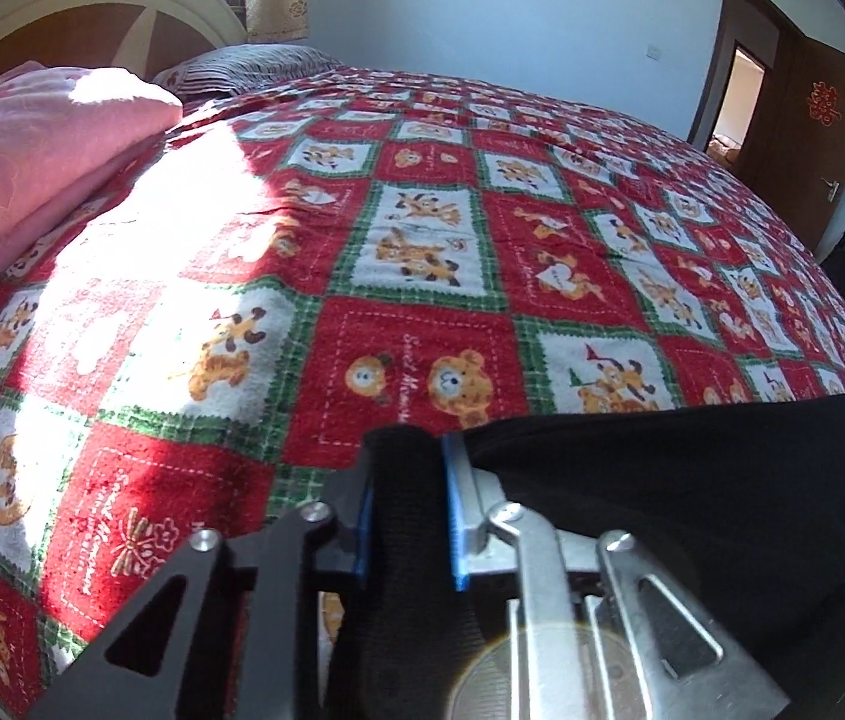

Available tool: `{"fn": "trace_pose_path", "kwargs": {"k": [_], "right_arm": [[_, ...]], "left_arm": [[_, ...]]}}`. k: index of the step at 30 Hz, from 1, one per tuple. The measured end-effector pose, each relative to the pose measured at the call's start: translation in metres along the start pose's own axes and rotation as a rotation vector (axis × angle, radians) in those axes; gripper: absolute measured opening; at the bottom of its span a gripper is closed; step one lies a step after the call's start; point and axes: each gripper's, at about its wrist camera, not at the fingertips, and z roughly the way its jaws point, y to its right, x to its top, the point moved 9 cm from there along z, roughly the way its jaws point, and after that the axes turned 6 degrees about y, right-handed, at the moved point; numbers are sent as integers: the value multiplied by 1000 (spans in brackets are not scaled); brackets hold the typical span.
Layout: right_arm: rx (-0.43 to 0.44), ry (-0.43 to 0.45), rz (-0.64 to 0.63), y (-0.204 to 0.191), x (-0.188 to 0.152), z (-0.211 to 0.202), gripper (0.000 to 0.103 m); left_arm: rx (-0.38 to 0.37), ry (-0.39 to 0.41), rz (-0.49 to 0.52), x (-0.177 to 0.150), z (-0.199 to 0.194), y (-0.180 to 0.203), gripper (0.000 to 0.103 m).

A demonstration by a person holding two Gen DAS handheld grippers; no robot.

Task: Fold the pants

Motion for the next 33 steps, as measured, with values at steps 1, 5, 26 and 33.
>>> {"fn": "trace_pose_path", "kwargs": {"k": [1, 5, 26, 33], "right_arm": [[-16, -1, 15, 10, 7, 4, 57], [-65, -14, 43, 46, 33, 28, 57], [-82, -164, -39, 96, 54, 145, 35], [-44, -125, -25, 88, 62, 131, 6]], "left_arm": [[5, 8, 11, 1, -1, 2, 16], [25, 8, 46, 0, 4, 7, 15], [10, -32, 107, -1, 14, 16, 17], [-21, -12, 68, 6, 8, 13, 12]]}}
